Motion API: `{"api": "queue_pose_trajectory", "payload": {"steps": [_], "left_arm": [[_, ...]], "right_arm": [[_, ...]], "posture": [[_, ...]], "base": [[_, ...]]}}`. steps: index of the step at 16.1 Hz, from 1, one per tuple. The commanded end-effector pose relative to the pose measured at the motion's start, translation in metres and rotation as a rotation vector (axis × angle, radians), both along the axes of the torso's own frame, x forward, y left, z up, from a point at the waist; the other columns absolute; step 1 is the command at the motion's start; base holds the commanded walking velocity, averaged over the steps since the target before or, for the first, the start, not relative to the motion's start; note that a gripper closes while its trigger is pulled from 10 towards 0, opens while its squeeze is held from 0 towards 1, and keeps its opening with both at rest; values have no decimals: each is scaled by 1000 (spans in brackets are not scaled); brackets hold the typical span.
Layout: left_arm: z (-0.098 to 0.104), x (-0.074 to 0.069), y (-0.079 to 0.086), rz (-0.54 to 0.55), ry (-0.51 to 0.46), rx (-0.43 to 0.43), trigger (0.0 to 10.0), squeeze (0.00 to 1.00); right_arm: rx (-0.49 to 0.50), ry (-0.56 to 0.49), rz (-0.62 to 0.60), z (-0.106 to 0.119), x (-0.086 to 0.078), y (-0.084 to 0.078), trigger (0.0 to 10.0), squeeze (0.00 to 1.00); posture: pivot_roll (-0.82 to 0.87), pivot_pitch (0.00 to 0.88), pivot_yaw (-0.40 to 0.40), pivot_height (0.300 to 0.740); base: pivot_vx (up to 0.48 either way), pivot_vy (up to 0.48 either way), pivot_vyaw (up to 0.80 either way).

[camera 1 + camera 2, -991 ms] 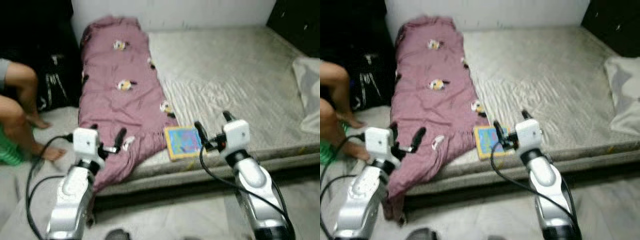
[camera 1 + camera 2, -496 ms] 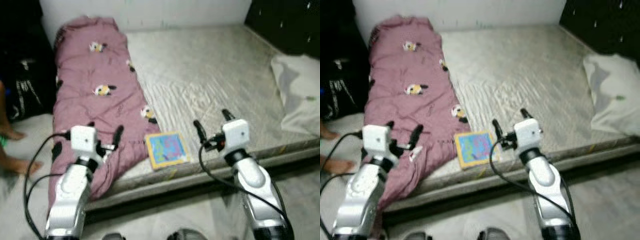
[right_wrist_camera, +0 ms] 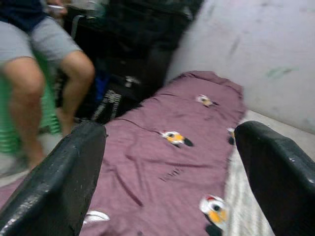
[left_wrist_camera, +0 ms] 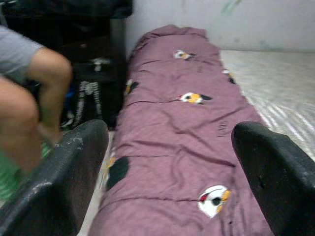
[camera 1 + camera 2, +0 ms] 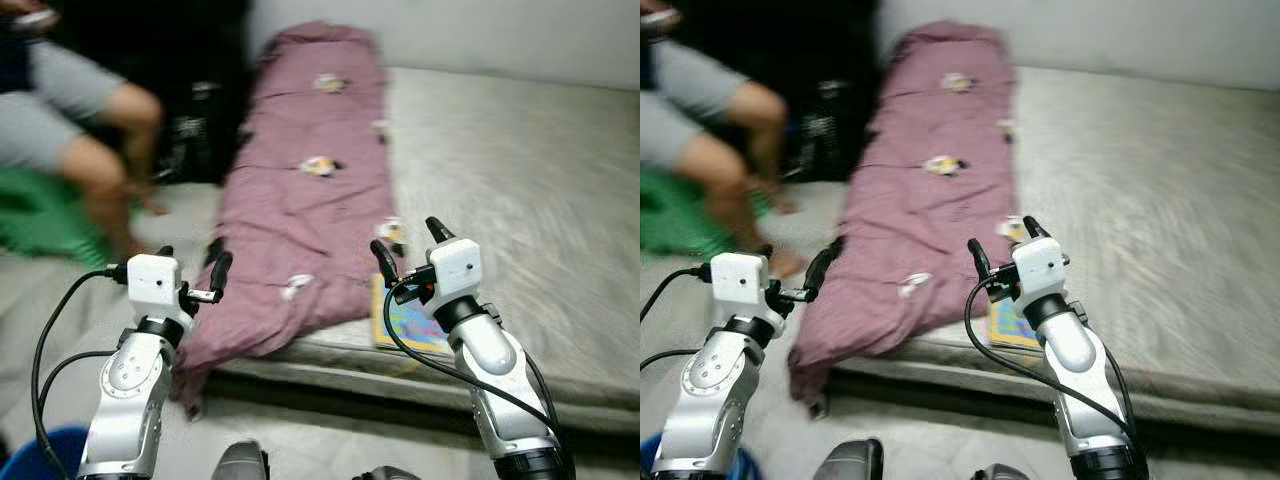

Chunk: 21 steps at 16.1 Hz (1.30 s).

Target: Clean up the room

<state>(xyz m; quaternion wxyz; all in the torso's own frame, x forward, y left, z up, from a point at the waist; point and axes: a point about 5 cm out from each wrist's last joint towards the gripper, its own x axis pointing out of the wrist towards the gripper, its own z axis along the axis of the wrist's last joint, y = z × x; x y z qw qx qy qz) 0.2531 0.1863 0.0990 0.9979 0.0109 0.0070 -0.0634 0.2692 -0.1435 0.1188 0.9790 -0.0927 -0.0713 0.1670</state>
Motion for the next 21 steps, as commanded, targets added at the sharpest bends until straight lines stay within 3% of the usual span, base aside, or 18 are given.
{"api": "queue_pose_trajectory", "payload": {"steps": [1, 10, 21], "left_arm": [[0, 1, 0, -4, 8, 3, 10000, 0], [0, 1, -4, -37, 3, -8, 10000, 0], [0, 2, -5, -40, 3, -15, 10000, 0]], "right_arm": [[-1, -10, 6, 2, 0, 0, 10000, 0], [13, 1, -4, 1, 1, -2, 10000, 0], [5, 2, 1, 0, 2, -2, 10000, 0]], "posture": [[-29, 73, -45, 740], [-32, 72, -47, 740], [-32, 66, -47, 740]], "base": [[0, 0, 800], [0, 0, 73], [0, -474, 0]]}}
